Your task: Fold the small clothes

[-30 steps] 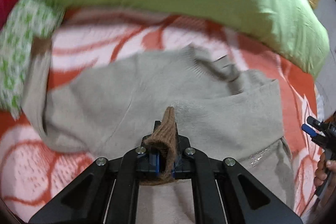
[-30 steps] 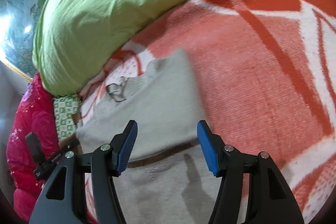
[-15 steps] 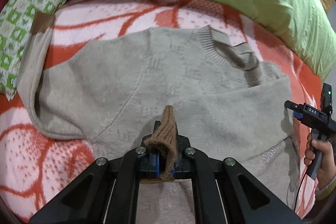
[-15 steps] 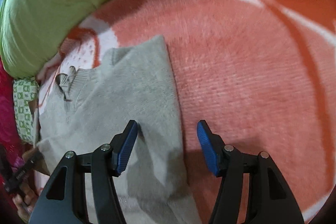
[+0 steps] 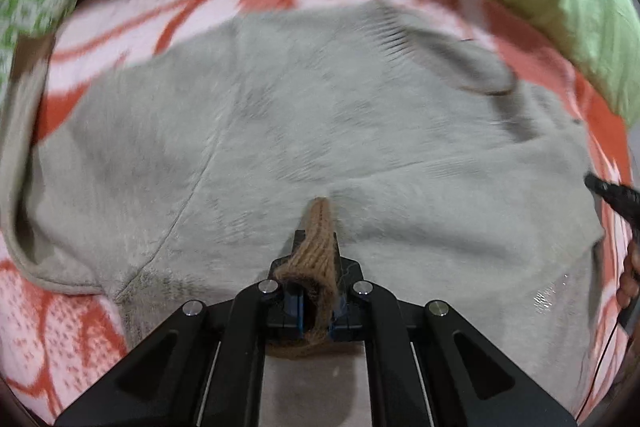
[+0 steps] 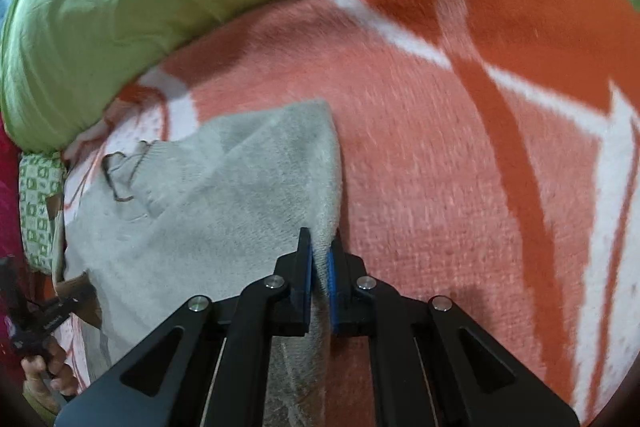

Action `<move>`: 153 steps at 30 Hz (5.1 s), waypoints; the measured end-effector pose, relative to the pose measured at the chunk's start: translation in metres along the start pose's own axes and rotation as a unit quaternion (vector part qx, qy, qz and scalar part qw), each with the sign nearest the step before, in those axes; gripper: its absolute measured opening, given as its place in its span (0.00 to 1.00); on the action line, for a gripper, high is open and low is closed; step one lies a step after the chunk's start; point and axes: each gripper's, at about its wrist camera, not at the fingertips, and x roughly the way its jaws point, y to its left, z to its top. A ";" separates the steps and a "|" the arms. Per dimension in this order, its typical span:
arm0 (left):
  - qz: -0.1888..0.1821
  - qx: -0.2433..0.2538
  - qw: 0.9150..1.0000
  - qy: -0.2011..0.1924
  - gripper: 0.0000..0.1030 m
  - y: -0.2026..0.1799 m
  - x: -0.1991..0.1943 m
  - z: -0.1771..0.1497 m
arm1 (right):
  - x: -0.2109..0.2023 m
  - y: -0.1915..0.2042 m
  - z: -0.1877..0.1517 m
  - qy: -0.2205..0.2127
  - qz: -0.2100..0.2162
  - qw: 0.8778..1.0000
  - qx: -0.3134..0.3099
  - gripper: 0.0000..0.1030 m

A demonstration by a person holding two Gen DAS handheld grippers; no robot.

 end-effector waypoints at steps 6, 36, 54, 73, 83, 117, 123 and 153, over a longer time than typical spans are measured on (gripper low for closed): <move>0.008 0.015 1.000 -0.008 0.06 0.002 -0.004 -0.005 | 0.000 0.007 -0.001 0.002 -0.016 1.000 0.005 0.14; 0.286 -0.101 0.953 0.014 0.03 0.216 -0.020 0.089 | -0.056 0.082 -0.079 0.045 0.105 0.993 -0.011 0.51; -0.067 0.185 0.978 -0.073 0.12 -0.141 -0.078 -0.004 | -0.064 0.058 -0.070 0.019 0.135 0.989 0.054 0.51; 0.086 0.084 0.992 -0.036 0.45 0.024 -0.072 -0.059 | 0.006 0.222 -0.015 0.039 0.100 0.984 -0.141 0.51; 0.112 0.015 0.993 -0.020 0.47 0.053 -0.034 -0.036 | 0.074 0.254 -0.028 0.064 -0.018 0.978 -0.200 0.13; 0.125 -0.083 0.988 -0.020 0.48 0.061 -0.034 -0.036 | -0.047 0.067 -0.046 -0.083 0.127 0.988 0.042 0.09; 0.103 -0.130 0.986 -0.021 0.48 0.075 -0.037 -0.040 | -0.035 0.071 -0.055 -0.086 0.095 0.992 0.008 0.09; -0.003 -0.018 0.999 -0.037 0.62 0.084 -0.115 -0.005 | -0.039 0.054 0.015 -0.043 0.061 0.995 -0.067 0.45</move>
